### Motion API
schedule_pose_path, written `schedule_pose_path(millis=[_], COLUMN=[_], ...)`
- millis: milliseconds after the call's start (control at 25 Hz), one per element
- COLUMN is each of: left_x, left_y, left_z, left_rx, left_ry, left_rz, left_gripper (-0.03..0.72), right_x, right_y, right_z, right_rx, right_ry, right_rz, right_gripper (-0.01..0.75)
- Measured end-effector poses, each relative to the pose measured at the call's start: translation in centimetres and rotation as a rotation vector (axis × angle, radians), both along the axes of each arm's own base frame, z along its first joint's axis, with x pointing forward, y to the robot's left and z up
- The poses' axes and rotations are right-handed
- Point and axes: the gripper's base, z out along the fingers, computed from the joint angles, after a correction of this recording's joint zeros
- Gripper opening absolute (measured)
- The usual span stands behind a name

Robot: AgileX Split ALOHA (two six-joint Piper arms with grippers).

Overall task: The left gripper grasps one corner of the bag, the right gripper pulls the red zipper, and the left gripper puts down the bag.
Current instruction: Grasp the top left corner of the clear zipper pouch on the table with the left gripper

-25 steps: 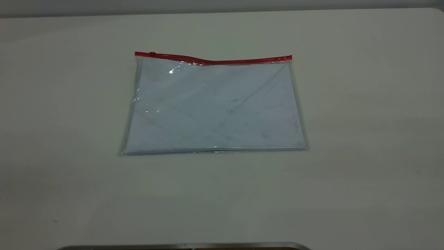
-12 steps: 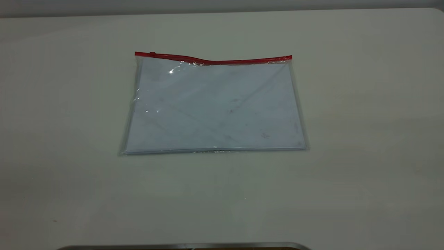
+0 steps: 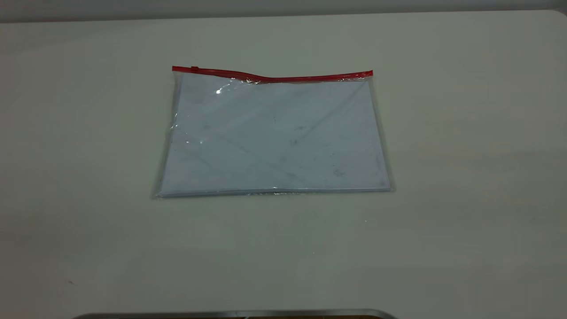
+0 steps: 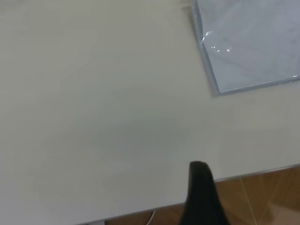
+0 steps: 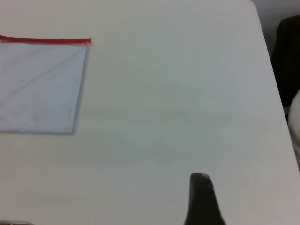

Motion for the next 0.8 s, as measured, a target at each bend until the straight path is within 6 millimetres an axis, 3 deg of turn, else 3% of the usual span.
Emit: schedule_pose_path(millis=[480, 680, 800], left_x=[0.3, 2.9, 6.3], left_y=[0.0, -0.3, -0.6], left_z=[0.2, 2.5, 3.8], left_rx=[-0.030, -0.027, -0.020], left_ry=[0.024, 0.092, 0.178], left_rz=[0.026, 0.033, 0.038], left_gripper=[0.588, 0.588, 0.588], right_x=[0.0, 0.9, 1.9], right_y=[0.0, 0.4, 0.6], right_z=[0.0, 0.7, 1.2], right_rx=[0.004, 0.043, 0.064], right_ry=[0.000, 0.034, 0.076], right_rz=[0.003, 0.026, 0.035], right_gripper=[0.538, 0.538, 0.538])
